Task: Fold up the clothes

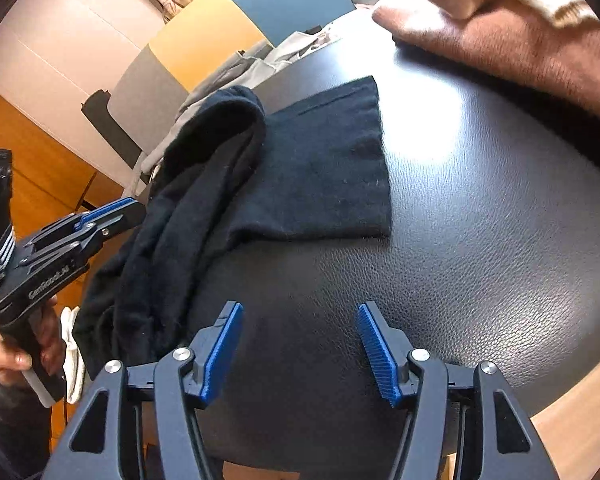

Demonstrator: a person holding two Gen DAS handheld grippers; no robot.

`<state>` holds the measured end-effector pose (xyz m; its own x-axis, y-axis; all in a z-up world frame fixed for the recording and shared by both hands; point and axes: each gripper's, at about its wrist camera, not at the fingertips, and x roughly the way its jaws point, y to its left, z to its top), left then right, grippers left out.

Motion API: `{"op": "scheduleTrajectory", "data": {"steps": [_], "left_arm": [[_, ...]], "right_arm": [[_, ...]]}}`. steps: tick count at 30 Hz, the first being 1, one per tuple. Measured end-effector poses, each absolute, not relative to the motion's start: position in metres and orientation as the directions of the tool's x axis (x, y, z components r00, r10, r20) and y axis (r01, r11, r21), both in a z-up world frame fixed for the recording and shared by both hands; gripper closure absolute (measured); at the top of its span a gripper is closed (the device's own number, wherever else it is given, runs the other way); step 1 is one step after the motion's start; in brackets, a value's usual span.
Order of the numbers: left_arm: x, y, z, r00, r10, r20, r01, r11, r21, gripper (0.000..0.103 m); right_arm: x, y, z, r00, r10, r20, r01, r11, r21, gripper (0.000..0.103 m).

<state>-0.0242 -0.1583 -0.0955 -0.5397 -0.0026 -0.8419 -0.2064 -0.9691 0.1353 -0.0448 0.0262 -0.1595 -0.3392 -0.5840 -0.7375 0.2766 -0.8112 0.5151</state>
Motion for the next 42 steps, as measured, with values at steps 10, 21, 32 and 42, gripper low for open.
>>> {"op": "scheduleTrajectory", "data": {"steps": [10, 21, 32, 42], "left_arm": [[-0.055, -0.133, -0.123, -0.415, -0.032, -0.909, -0.364, -0.91, 0.198, 0.08], [-0.081, -0.124, -0.151, -0.311, -0.054, -0.949, -0.417, -0.89, 0.187, 0.071], [-0.084, -0.184, -0.1, -0.419, 0.19, -0.888, -0.234, -0.967, -0.097, 0.095], [-0.056, -0.431, -0.037, -0.622, 0.166, -0.765, 0.291, -0.858, -0.423, 0.093]], "right_arm": [[-0.043, 0.016, -0.161, -0.353, -0.58, -0.734, 0.321, -0.812, 0.487, 0.029], [-0.041, 0.006, -0.162, -0.365, -0.577, -0.73, 0.359, -0.811, 0.461, 0.018], [-0.037, 0.001, -0.163, -0.373, -0.567, -0.734, 0.378, -0.816, 0.438, 0.015], [-0.033, -0.01, -0.155, -0.37, -0.536, -0.759, 0.383, -0.832, 0.401, 0.015]]}}
